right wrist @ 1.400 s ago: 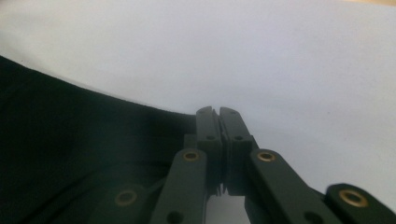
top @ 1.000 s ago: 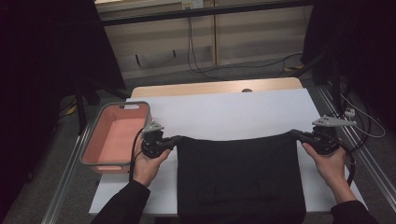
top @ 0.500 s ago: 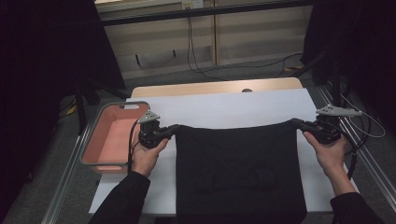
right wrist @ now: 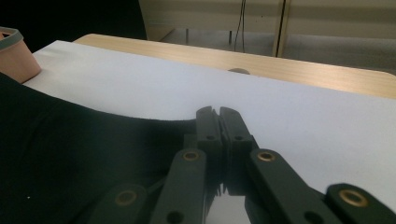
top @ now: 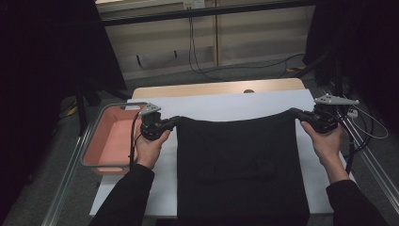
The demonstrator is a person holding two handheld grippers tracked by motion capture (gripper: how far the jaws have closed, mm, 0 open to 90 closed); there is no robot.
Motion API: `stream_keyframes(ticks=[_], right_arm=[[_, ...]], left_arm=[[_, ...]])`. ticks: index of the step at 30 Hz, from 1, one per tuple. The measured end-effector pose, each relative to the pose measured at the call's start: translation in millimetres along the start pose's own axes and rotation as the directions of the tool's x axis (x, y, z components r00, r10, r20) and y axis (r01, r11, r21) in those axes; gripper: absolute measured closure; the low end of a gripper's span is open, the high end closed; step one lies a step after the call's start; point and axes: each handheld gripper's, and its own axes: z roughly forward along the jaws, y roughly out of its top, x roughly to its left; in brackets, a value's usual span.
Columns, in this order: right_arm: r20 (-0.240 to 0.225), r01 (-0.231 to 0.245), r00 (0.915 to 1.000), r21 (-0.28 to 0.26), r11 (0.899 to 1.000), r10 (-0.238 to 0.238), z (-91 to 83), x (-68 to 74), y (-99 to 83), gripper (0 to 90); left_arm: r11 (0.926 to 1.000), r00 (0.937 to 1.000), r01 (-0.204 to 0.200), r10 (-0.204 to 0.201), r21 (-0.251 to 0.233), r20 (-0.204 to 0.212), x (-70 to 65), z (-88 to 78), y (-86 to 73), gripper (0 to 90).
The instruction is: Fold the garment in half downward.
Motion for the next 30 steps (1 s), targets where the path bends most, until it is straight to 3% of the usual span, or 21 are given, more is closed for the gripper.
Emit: stream_keyframes(ticks=[10, 23, 30], right_arm=[[0.014, -0.03, 0.9995, -0.016, 0.999, 0.03, 9.9, -0.6, 2.3, 87.6], [0.029, -0.005, 0.9996, -0.022, 1.0, 0.006, 20.2, -0.6, 22.5, 87.5], [0.04, 0.015, 0.9991, -0.01, 1.0, -0.014, 29.4, 1.6, 35.7, 87.5]], left_arm=[[0.9995, 0.9996, 0.004, -0.004, -0.031, -0.026, 3.8, 1.4, 14.4, 84.8], [0.9984, 0.9977, 0.024, -0.027, -0.051, -0.062, 17.5, 2.4, 27.6, 84.8], [0.9984, 0.9971, 0.017, -0.021, -0.055, -0.074, 26.5, 5.8, 37.0, 84.8]])
